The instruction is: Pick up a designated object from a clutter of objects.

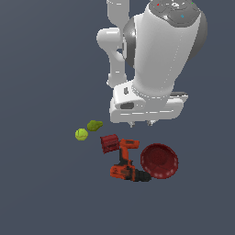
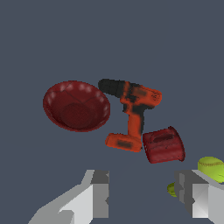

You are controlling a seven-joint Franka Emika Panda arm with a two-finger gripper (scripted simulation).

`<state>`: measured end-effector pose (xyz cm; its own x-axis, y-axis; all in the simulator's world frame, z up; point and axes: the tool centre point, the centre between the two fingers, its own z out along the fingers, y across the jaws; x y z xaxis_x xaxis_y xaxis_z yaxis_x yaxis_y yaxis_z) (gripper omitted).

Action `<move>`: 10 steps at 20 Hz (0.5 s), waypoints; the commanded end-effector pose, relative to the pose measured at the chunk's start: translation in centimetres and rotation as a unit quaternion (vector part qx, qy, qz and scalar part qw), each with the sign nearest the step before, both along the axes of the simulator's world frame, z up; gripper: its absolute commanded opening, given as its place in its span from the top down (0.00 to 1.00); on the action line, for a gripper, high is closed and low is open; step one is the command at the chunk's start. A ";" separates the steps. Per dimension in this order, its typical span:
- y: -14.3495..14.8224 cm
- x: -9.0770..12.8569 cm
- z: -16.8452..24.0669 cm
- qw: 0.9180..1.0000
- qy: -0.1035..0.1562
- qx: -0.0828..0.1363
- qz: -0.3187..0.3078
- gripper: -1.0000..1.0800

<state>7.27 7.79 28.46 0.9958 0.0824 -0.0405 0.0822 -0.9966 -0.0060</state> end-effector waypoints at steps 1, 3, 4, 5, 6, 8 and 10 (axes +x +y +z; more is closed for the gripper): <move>1.8 1.1 -1.5 1.000 0.009 -0.001 0.009 0.38; 3.3 1.8 -2.7 1.000 0.017 -0.003 0.016 0.38; 4.0 2.1 -3.3 1.000 0.021 -0.003 0.019 0.38; 4.7 2.5 -4.0 0.999 0.024 -0.004 0.023 0.38; 5.5 2.8 -4.7 0.999 0.028 -0.004 0.026 0.38; 7.0 3.3 -6.0 0.999 0.035 -0.005 0.032 0.38; 8.5 3.7 -7.5 0.998 0.043 -0.006 0.038 0.38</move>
<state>10.67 15.11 22.08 0.9822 0.1483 -0.1154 0.1489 -0.9888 -0.0035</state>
